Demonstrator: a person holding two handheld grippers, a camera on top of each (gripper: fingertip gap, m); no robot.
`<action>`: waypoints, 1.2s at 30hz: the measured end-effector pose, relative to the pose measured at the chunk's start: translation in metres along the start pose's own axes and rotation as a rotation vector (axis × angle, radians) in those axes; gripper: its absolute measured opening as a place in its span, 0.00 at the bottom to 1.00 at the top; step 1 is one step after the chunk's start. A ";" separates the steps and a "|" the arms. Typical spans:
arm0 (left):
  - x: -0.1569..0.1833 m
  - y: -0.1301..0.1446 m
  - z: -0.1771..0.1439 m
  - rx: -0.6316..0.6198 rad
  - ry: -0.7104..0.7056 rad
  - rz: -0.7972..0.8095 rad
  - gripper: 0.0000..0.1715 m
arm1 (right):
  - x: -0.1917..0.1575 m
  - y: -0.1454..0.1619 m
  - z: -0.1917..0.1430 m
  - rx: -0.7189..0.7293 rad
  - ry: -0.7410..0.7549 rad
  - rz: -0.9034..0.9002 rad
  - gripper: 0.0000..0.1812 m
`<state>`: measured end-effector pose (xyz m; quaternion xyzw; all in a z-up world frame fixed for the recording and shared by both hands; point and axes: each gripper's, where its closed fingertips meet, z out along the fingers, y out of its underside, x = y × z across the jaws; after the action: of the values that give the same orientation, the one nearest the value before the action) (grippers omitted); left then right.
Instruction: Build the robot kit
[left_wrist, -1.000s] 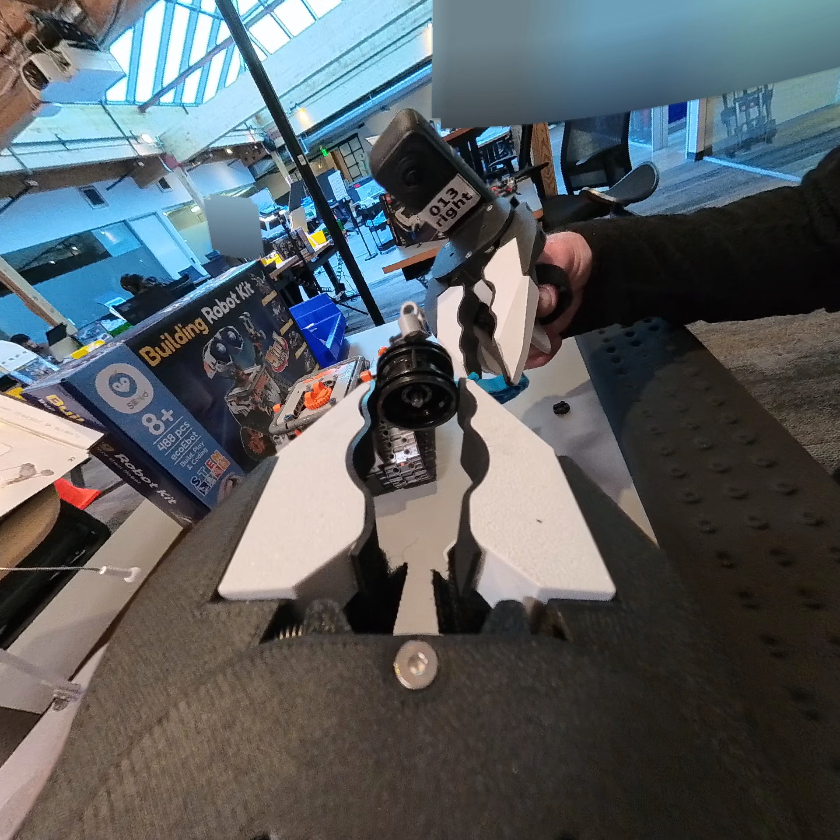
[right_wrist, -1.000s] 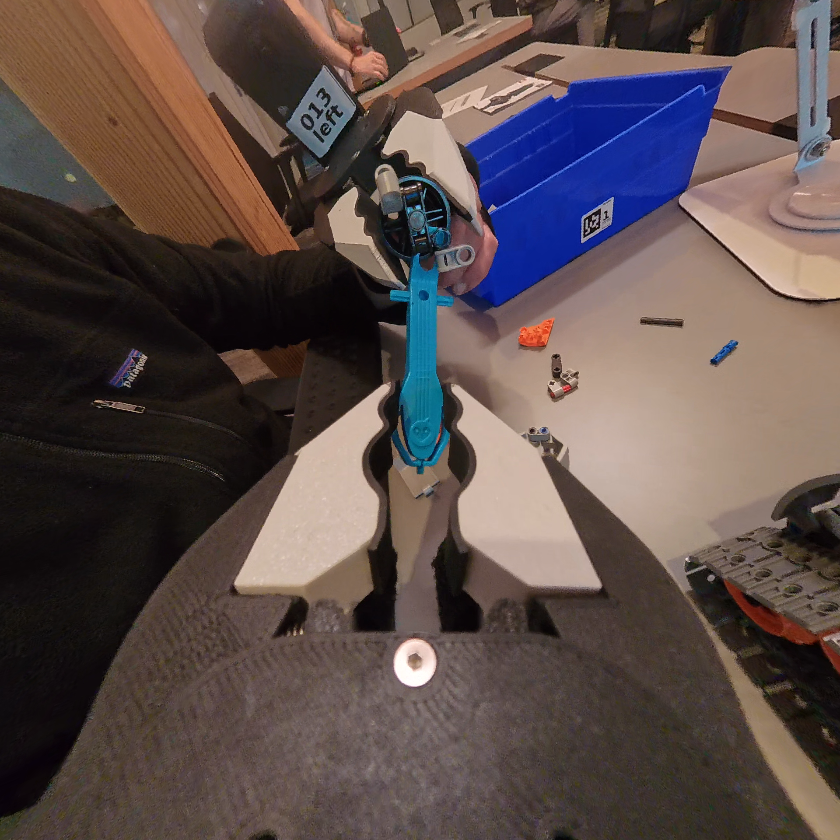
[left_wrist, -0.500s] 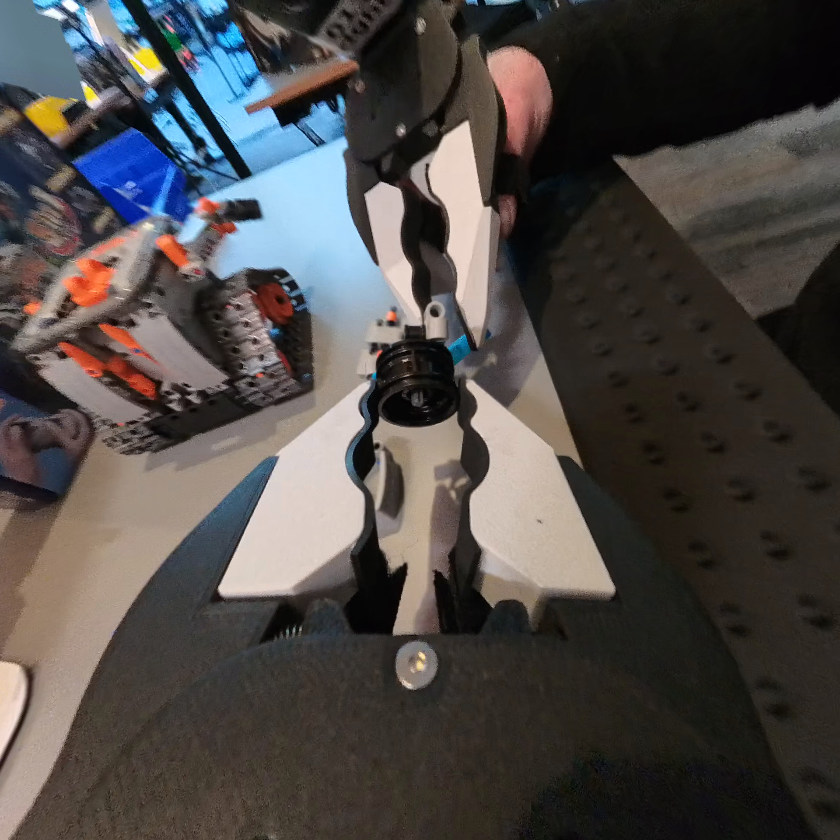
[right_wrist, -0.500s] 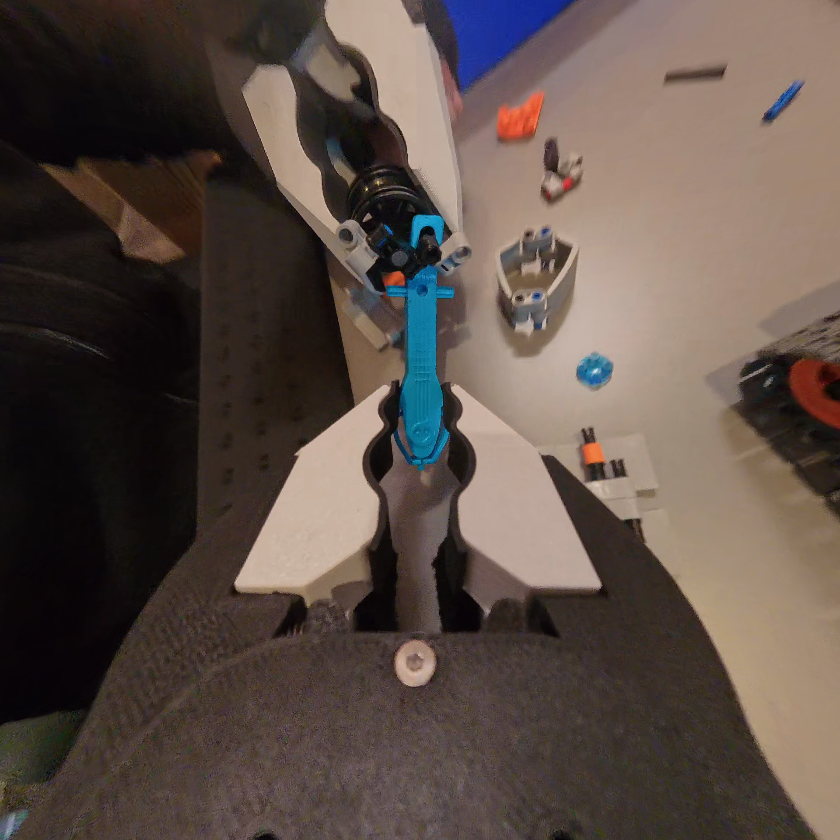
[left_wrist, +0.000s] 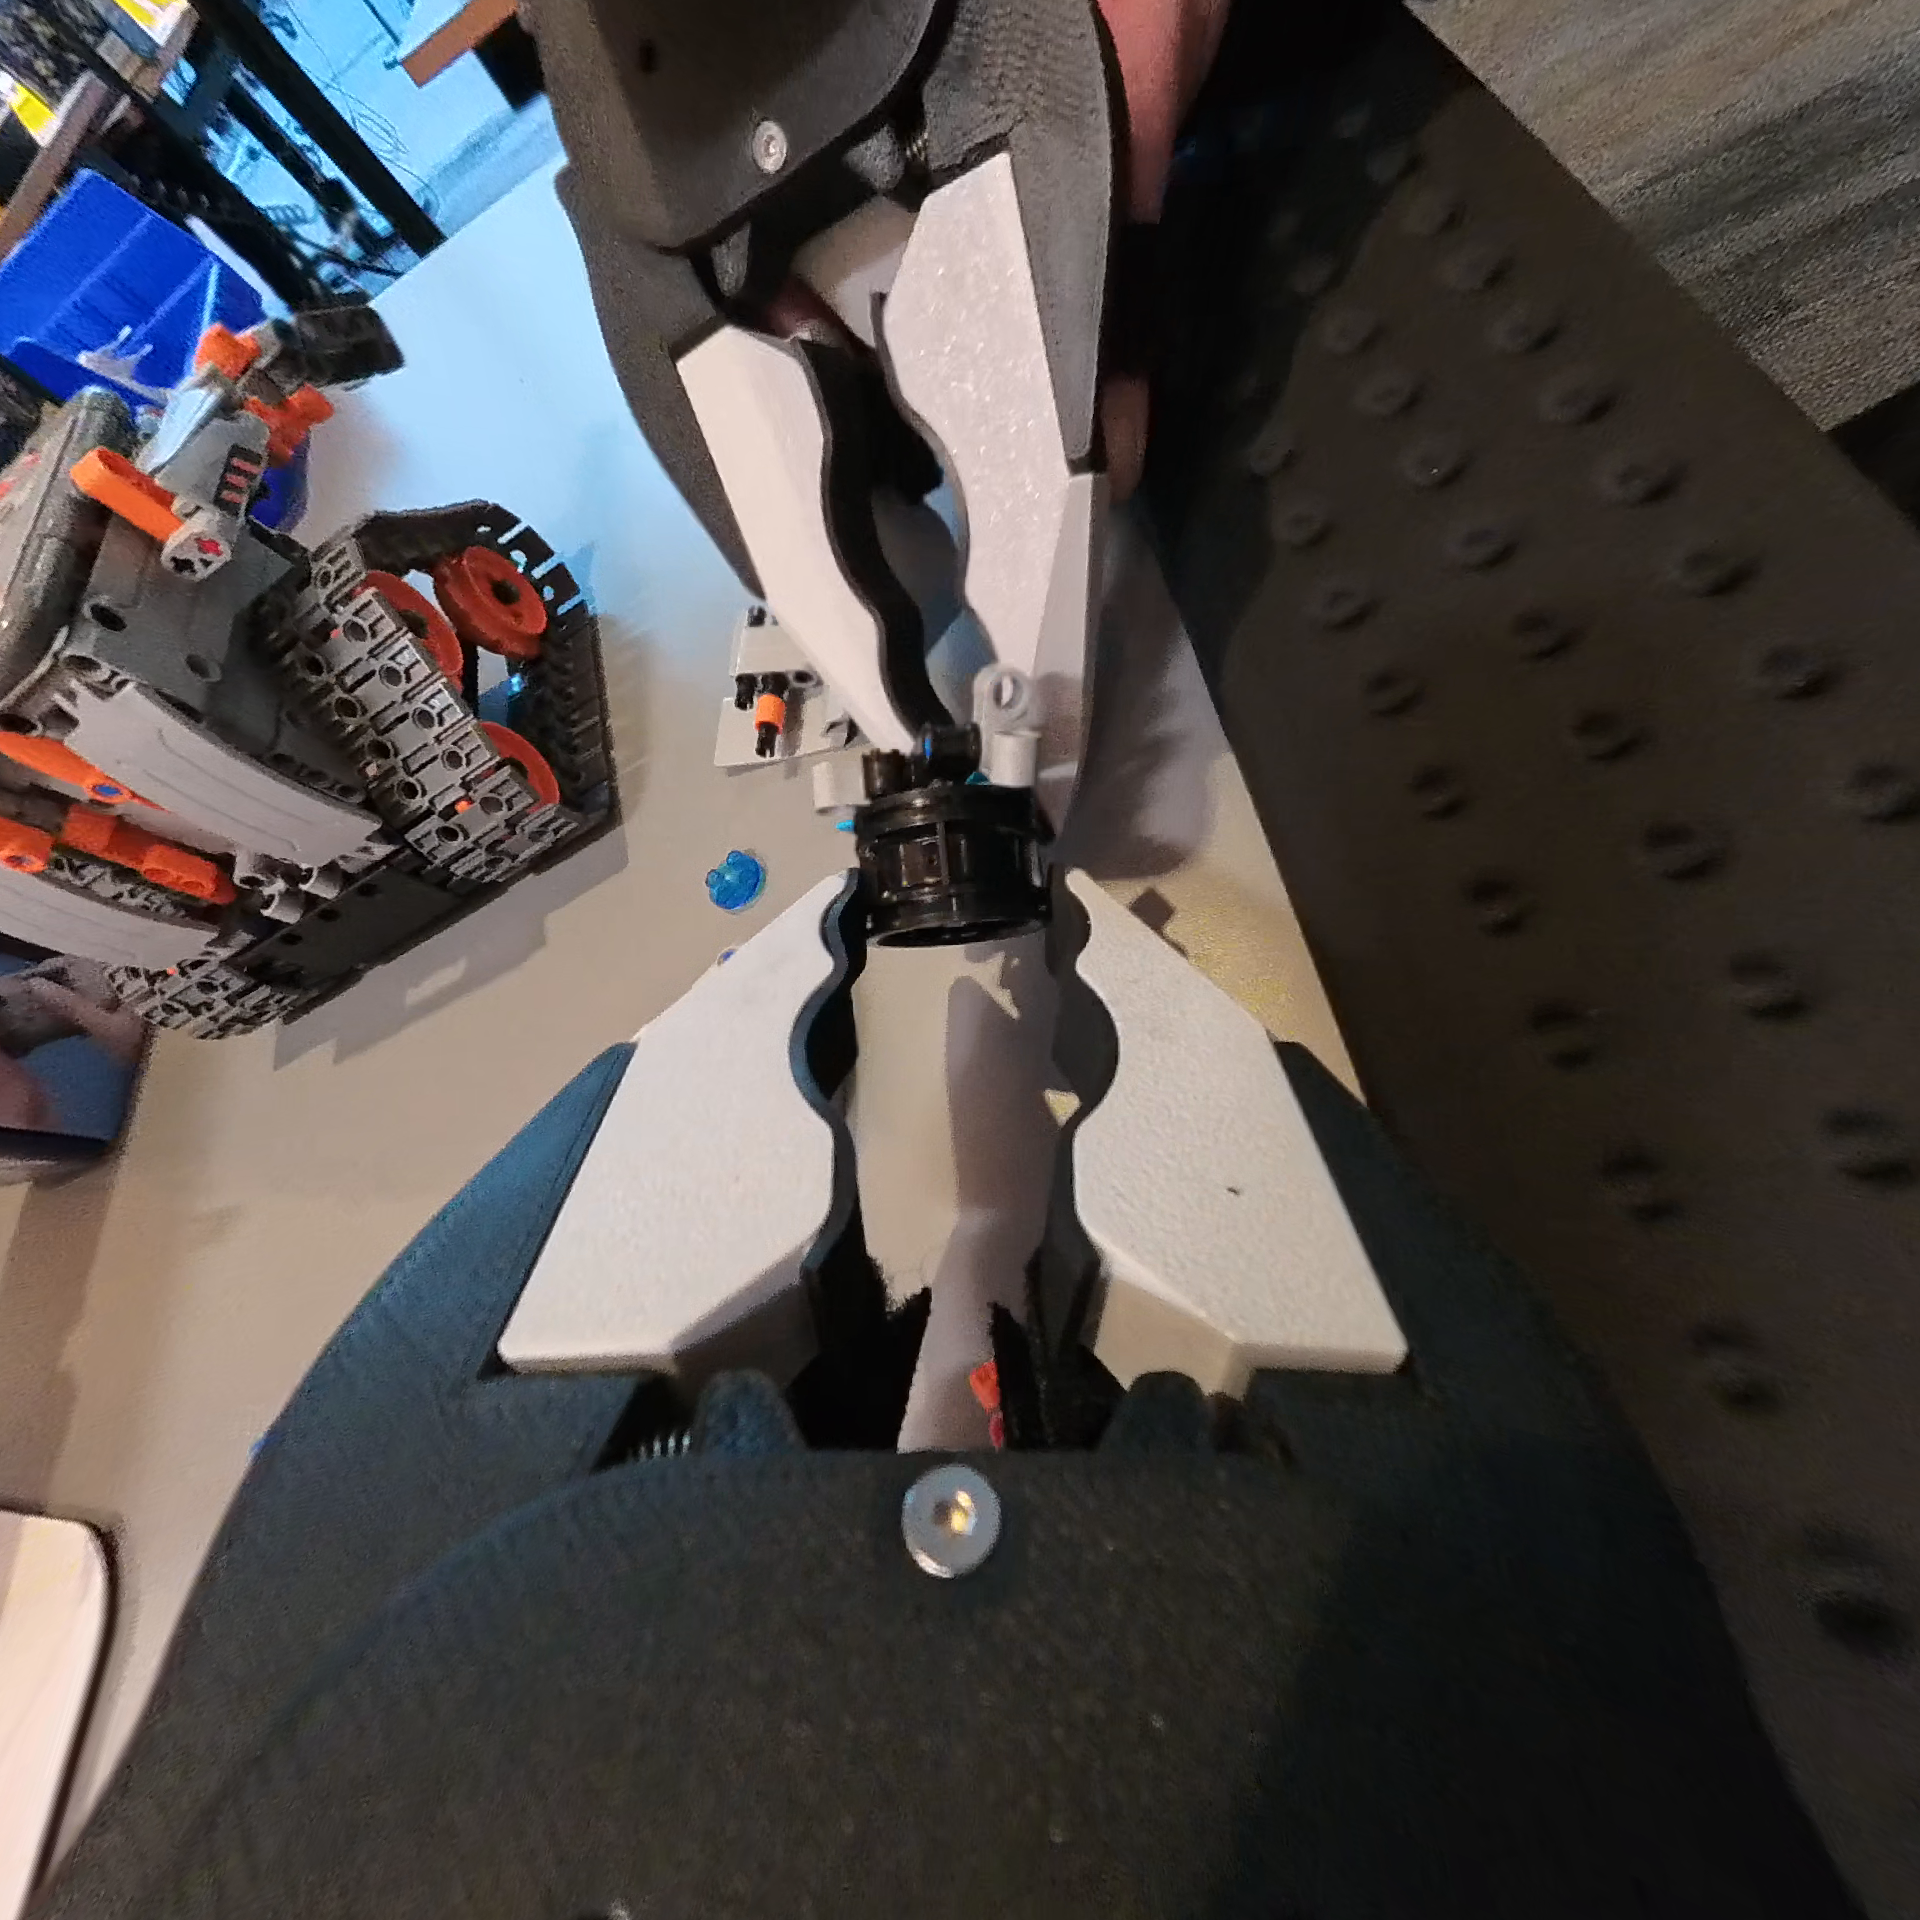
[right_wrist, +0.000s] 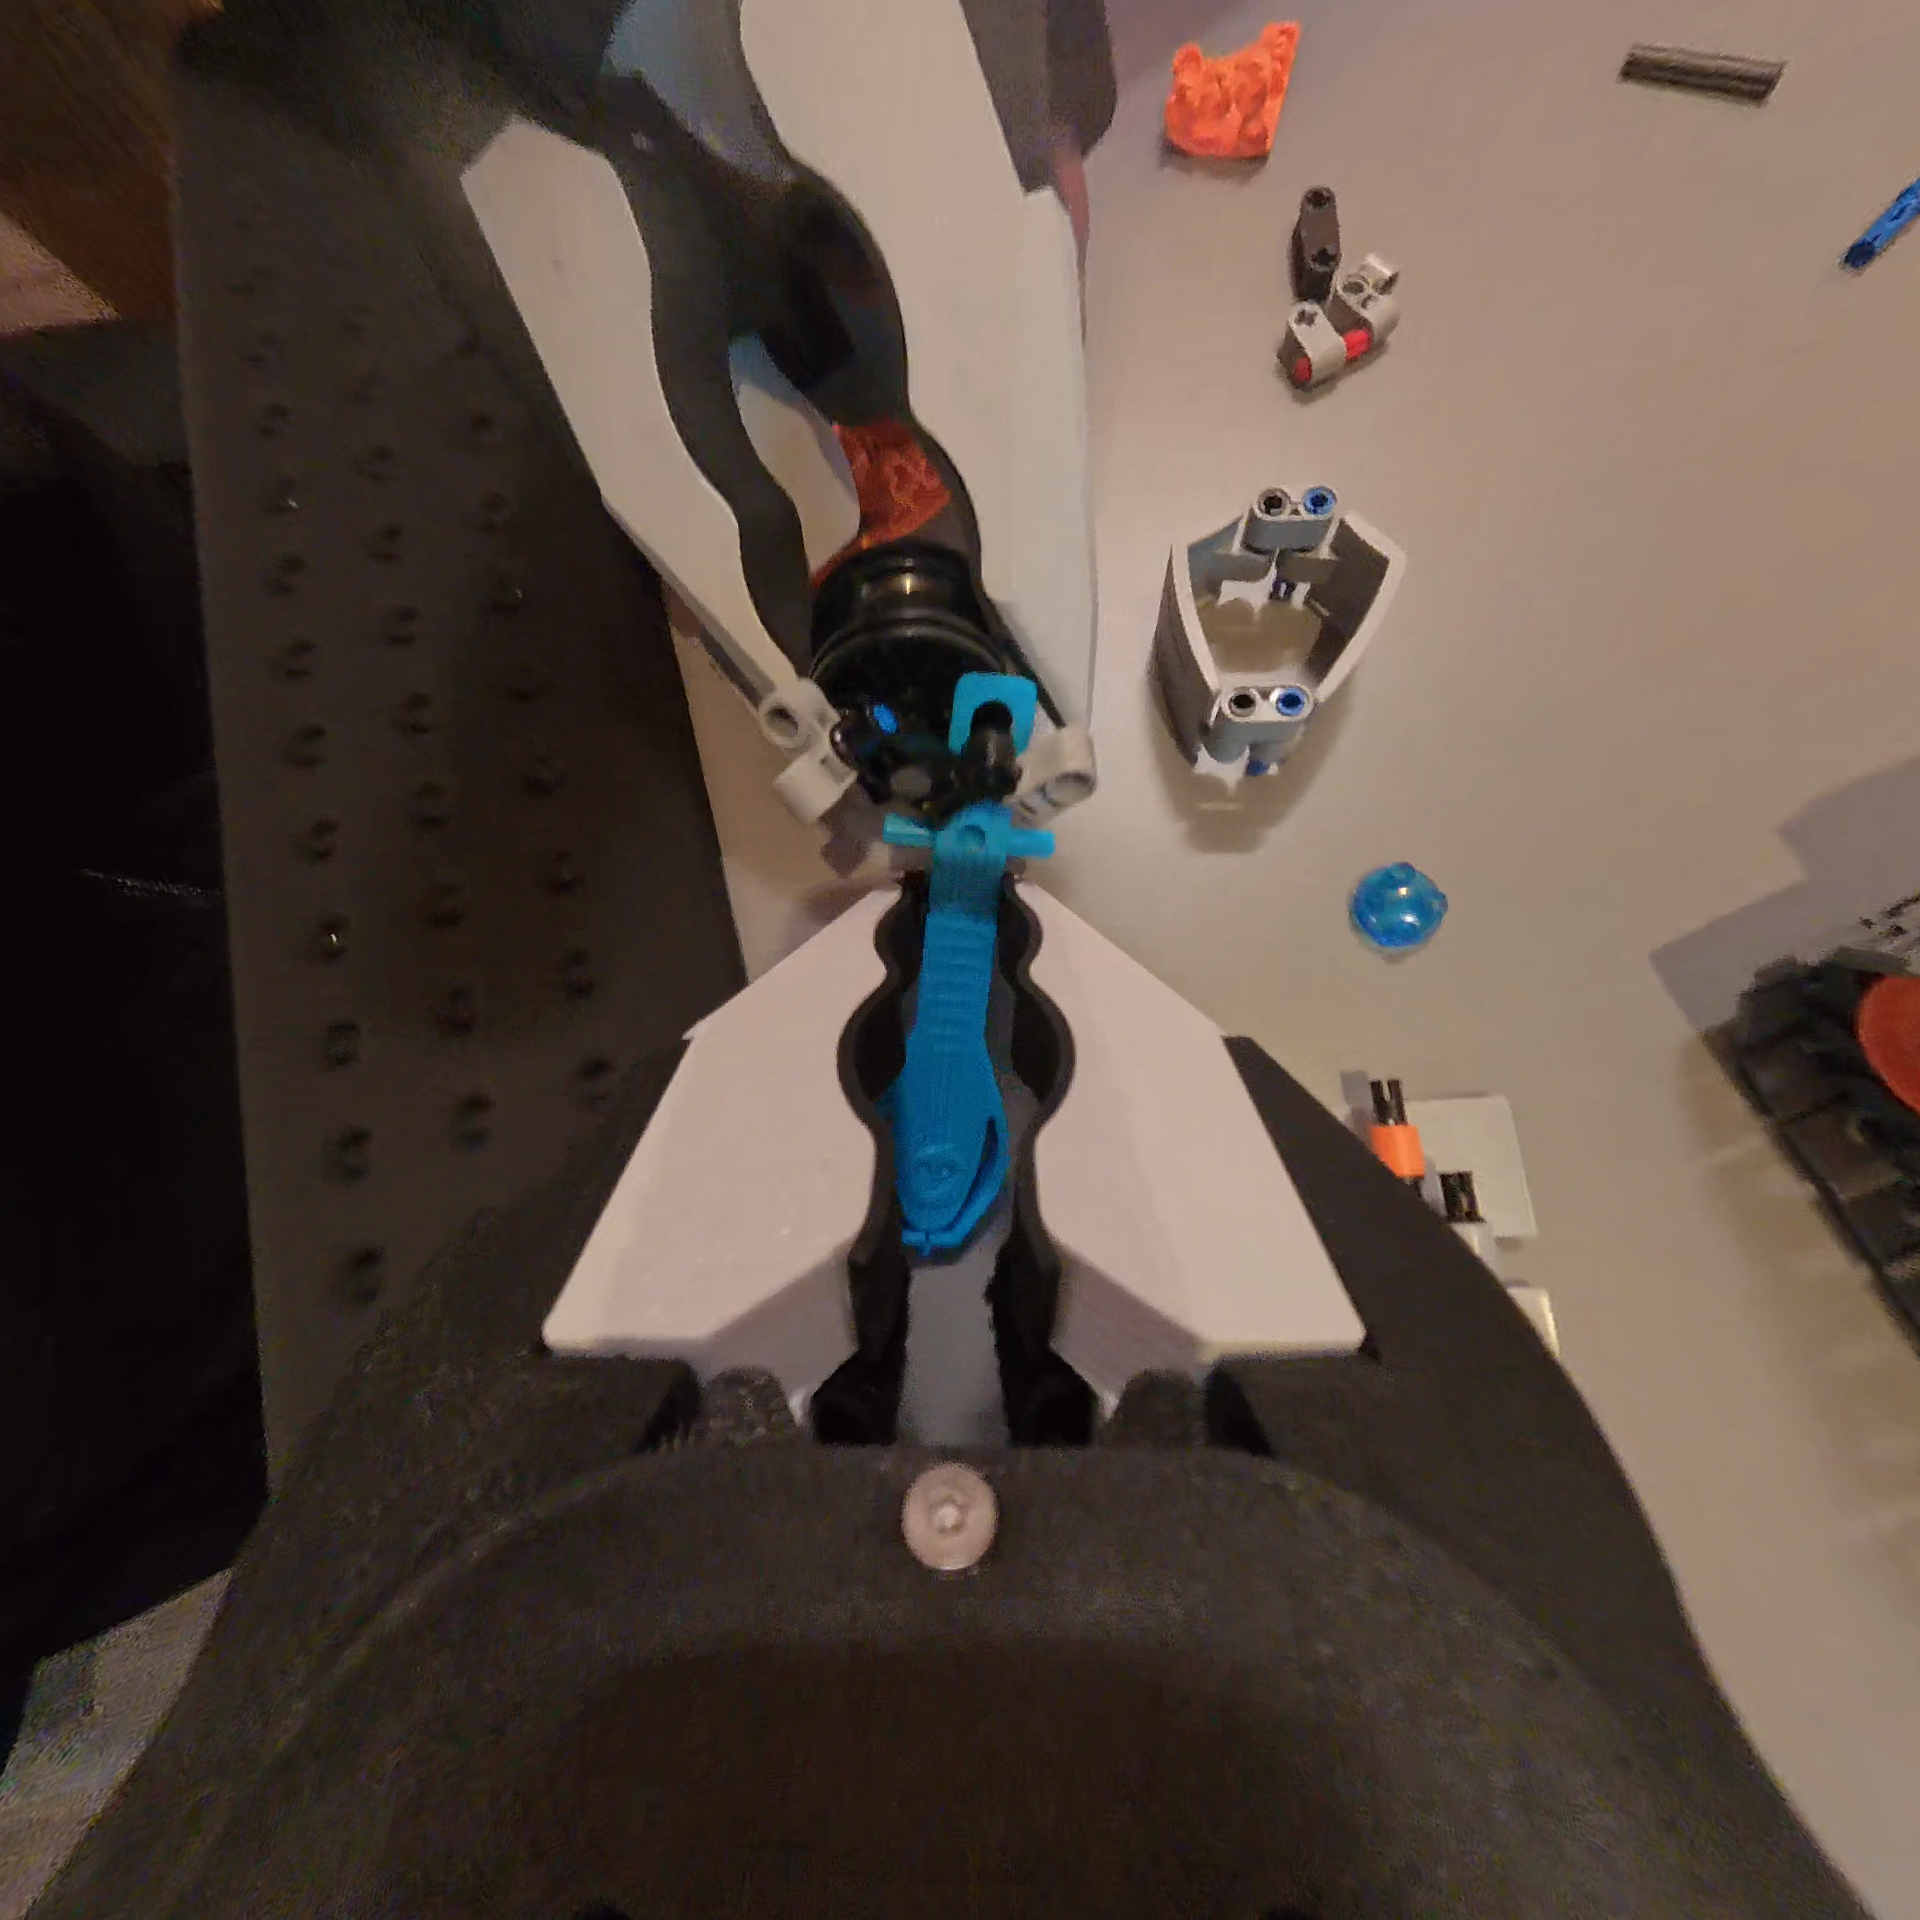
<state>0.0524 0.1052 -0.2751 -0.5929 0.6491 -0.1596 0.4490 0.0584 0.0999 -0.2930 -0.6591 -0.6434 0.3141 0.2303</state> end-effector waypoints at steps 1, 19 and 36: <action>0.000 0.000 0.000 0.000 0.002 -0.005 0.18 | 0.000 -0.002 0.001 0.016 -0.001 0.000 0.06; -0.018 -0.031 -0.026 0.093 -0.101 0.054 0.19 | 0.006 -0.029 -0.027 -0.047 0.227 -0.210 0.05; -0.018 -0.032 -0.024 0.150 -0.088 -0.021 0.18 | 0.003 -0.052 -0.033 0.134 0.213 -0.218 0.05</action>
<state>0.0516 0.1063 -0.2309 -0.5709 0.6088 -0.1860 0.5186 0.0453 0.1093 -0.2335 -0.5982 -0.6605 0.2579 0.3733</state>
